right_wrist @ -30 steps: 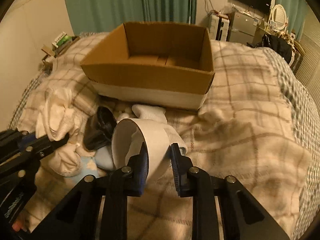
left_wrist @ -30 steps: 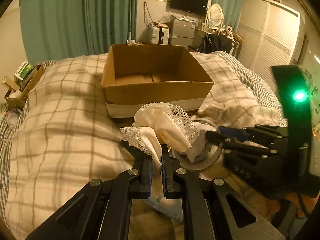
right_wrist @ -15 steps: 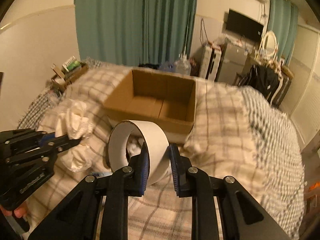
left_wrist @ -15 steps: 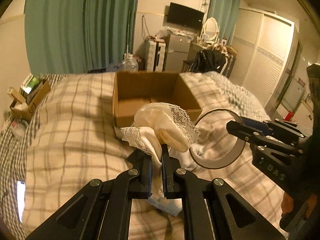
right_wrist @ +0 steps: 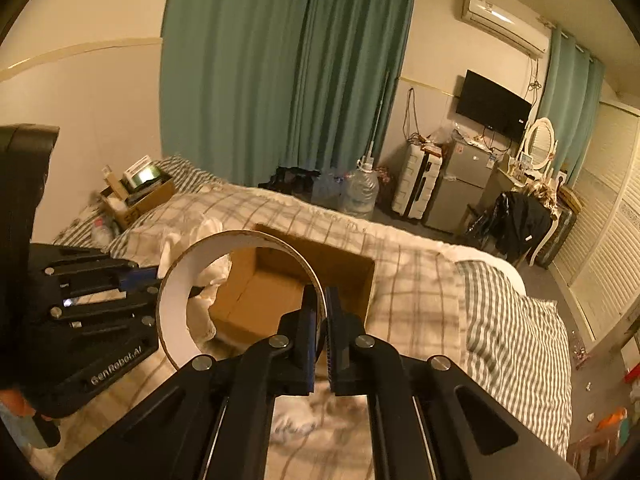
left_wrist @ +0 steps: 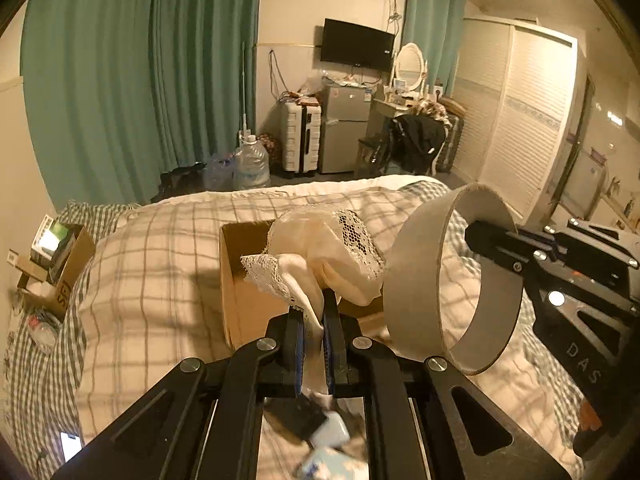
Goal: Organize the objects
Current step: 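Drop the lace cloth and paper ring into the cardboard box with both tools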
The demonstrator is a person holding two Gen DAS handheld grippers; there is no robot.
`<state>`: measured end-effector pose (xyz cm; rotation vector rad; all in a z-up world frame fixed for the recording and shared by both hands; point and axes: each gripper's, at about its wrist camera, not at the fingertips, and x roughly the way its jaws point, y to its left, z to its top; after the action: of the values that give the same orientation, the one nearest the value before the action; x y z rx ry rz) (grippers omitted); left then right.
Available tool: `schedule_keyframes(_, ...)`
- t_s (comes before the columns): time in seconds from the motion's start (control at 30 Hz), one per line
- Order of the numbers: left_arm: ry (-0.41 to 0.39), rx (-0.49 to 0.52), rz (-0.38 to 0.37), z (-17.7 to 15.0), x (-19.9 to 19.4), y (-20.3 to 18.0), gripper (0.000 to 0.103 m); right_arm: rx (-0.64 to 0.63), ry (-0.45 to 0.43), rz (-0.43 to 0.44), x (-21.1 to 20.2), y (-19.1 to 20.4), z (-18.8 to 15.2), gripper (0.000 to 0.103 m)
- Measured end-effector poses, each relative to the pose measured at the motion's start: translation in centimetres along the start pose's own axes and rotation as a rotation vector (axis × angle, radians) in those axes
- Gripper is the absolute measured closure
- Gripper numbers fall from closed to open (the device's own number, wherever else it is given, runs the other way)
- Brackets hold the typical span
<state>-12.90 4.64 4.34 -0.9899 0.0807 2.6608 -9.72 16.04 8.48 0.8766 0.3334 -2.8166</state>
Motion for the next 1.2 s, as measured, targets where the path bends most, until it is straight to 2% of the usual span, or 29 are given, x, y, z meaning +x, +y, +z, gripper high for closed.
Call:
schedule_keyframes(0.17, 0.028, 0.004, 0.035, 1.7, 4.3, 1.3, 0.096, 0.003, 0.028, -0.023, 5.2, -1.5, 2.0, 0.1)
schedule_keyframes(0.33, 0.074, 0.003, 0.055, 2.6, 9.4, 2.7, 0.096, 0.014, 0.079, -0.041, 11.5, -2.6, 2.4, 0.1)
schedule_keyframes(0.5, 0.105, -0.004, 0.058, 2.2, 13.3, 3.8, 0.096, 0.04, 0.142, -0.031, 17.3, -3.8, 0.9, 0.1)
schedule_keyframes(0.6, 0.122, -0.019, 0.031, 1.4, 15.2, 4.8, 0.095, 0.05, 0.156, -0.009, 19.6, -4.0, -0.4, 0.099)
schedule_keyframes(0.67, 0.141, -0.019, 0.019, 0.7, 16.1, 5.0, 0.092, 0.069, 0.158, 0.007, 20.6, -4.1, -1.5, 0.092)
schedule_keyframes(0.7, 0.156, -0.019, 0.008, 0.4, 16.5, 5.2, 0.084, 0.08, 0.163, 0.013, 20.9, -4.3, -1.8, 0.086)
schedule_keyframes(0.73, 0.166, -0.023, -0.005, 0.2, 16.7, 5.3, 0.069, 0.092, 0.169, 0.026, 21.1, -4.3, -2.1, 0.069)
schedule_keyframes(0.77, 0.173, -0.035, -0.021, 0.1, 16.9, 5.6, 0.059, 0.101, 0.171, 0.036, 21.2, -4.4, -2.4, 0.055)
schedule_keyframes(0.8, 0.169, -0.051, -0.027, 0.0, 16.8, 5.6, 0.041, 0.106, 0.167, 0.034, 21.2, -4.3, -2.5, 0.052)
schedule_keyframes(0.83, 0.153, -0.071, -0.03, -0.1, 16.4, 5.8, 0.035, 0.106, 0.162, 0.027, 20.8, -4.4, -2.5, 0.051)
schedule_keyframes(0.9, 0.14, -0.091, -0.033, 0.0, 15.6, 5.8, 0.035, 0.108, 0.149, 0.023, 19.8, -4.5, -2.2, 0.047)
schedule_keyframes(0.97, 0.139, -0.11, -0.022, 0.3, 14.5, 6.0, 0.034, 0.128, 0.13, 0.025, 18.2, -4.8, -1.6, 0.035)
schedule_keyframes(1.07, 0.116, -0.122, 0.002, 0.7, 11.8, 5.9, 0.025, 0.151, 0.098, 0.045, 14.7, -5.2, -0.8, 0.029)
schedule_keyframes(1.2, 0.045, -0.118, 0.025, 1.1, 6.4, 5.3, 0.012, 0.143, 0.022, 0.027, 8.4, -5.4, 0.2, 0.021)
